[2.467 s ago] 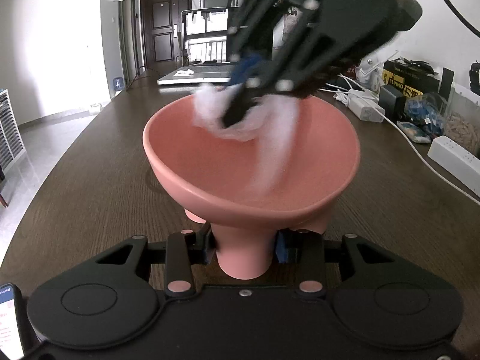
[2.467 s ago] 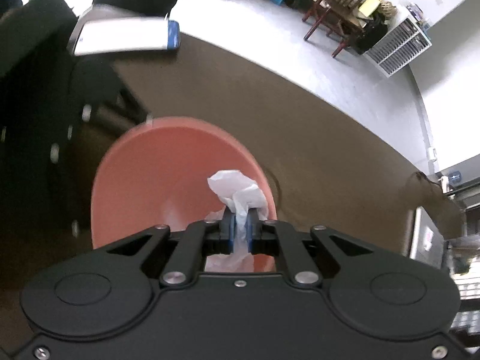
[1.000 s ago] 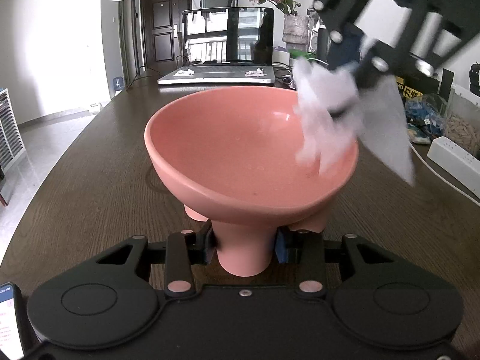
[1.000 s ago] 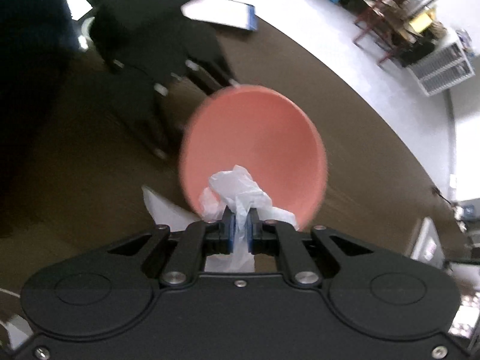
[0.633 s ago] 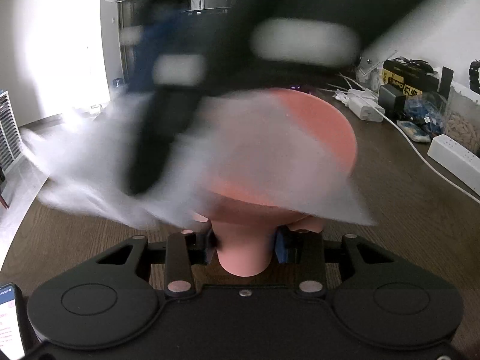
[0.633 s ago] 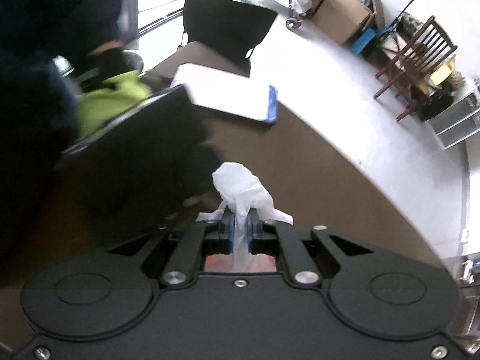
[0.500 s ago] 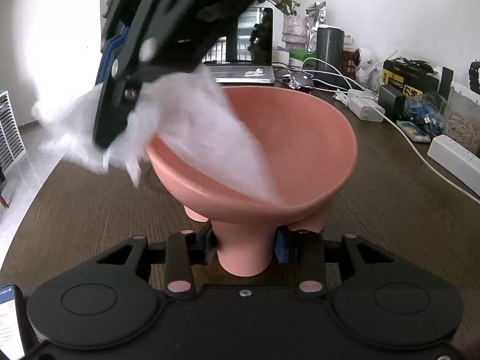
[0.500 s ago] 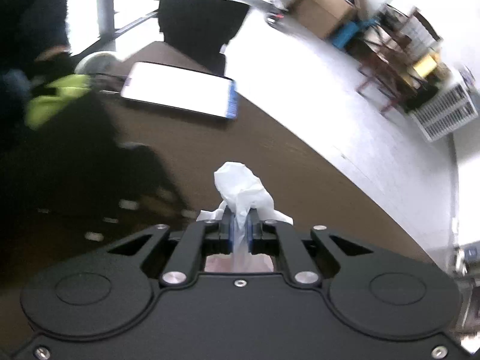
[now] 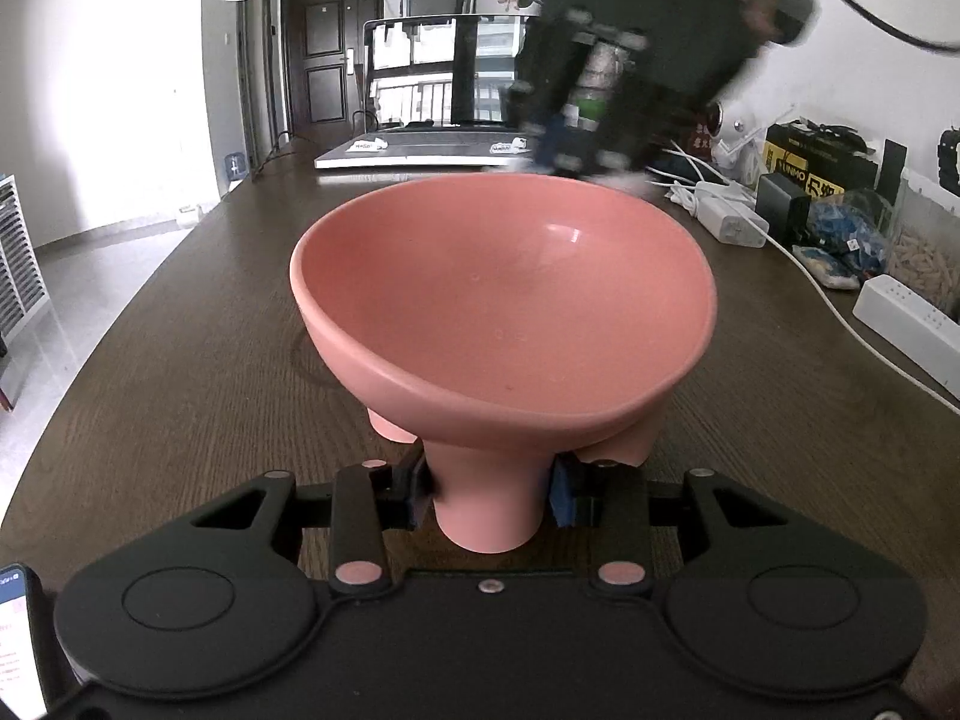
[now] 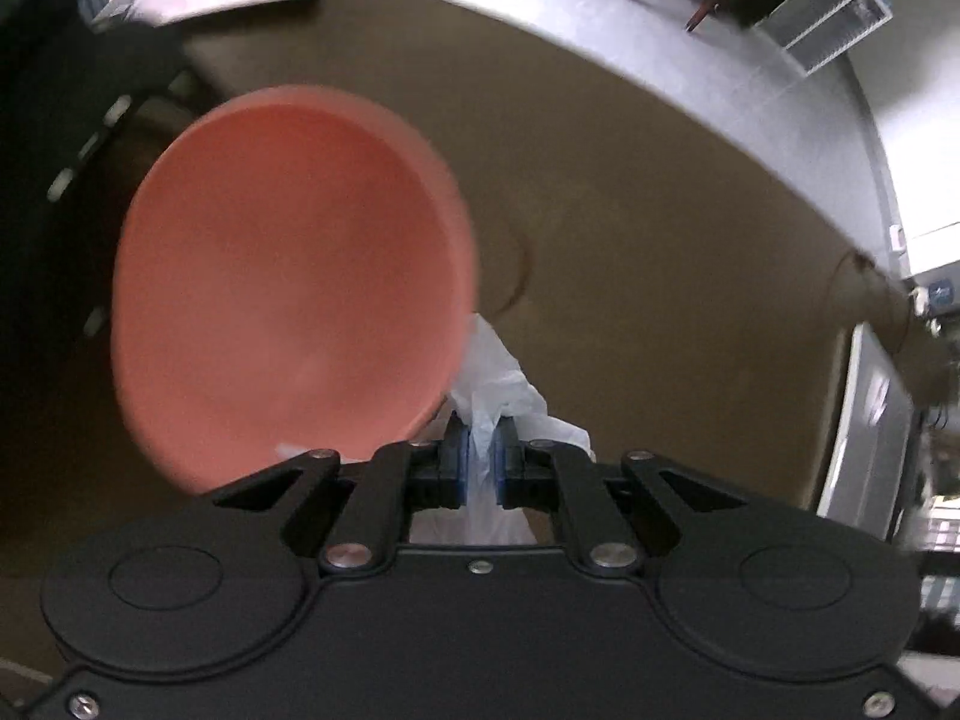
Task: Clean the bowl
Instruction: 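Sweep the tissue across the bowl's inner wall toward the rim, then wipe along the bowl's rim with the tissue in the right gripper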
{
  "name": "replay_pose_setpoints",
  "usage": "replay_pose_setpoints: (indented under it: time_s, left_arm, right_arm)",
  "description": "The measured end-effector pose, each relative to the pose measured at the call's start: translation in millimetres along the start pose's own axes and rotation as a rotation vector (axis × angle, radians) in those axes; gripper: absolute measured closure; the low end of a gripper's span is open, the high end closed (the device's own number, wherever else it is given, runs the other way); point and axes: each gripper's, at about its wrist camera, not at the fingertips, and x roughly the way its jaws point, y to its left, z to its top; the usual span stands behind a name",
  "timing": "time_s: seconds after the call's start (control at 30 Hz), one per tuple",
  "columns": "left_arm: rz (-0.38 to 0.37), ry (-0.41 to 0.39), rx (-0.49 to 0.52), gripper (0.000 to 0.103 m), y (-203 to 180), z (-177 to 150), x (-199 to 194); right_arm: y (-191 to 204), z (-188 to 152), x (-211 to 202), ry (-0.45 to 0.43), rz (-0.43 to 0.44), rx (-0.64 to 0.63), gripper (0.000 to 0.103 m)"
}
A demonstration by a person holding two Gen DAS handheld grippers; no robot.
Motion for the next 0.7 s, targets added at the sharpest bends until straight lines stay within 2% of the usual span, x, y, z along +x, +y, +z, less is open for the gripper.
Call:
replay_pose_setpoints:
  time_s: [0.2, 0.37, 0.53, 0.7]
  left_arm:
    - [-0.002, 0.000, -0.002, 0.065, 3, 0, -1]
    - [-0.001, -0.001, -0.002, 0.065, 3, 0, -1]
    - [-0.001, -0.001, -0.004, 0.065, 2, 0, 0]
    - [0.000, -0.001, 0.000, 0.065, 0, 1, 2]
  right_arm:
    - [52, -19, -20, -0.017, 0.061, -0.058, 0.094]
    - [98, -12, -41, -0.052, 0.152, -0.197, 0.094]
    - [114, 22, -64, -0.170, 0.183, -0.269, 0.094]
    - [92, 66, -68, -0.274, 0.172, -0.265, 0.094]
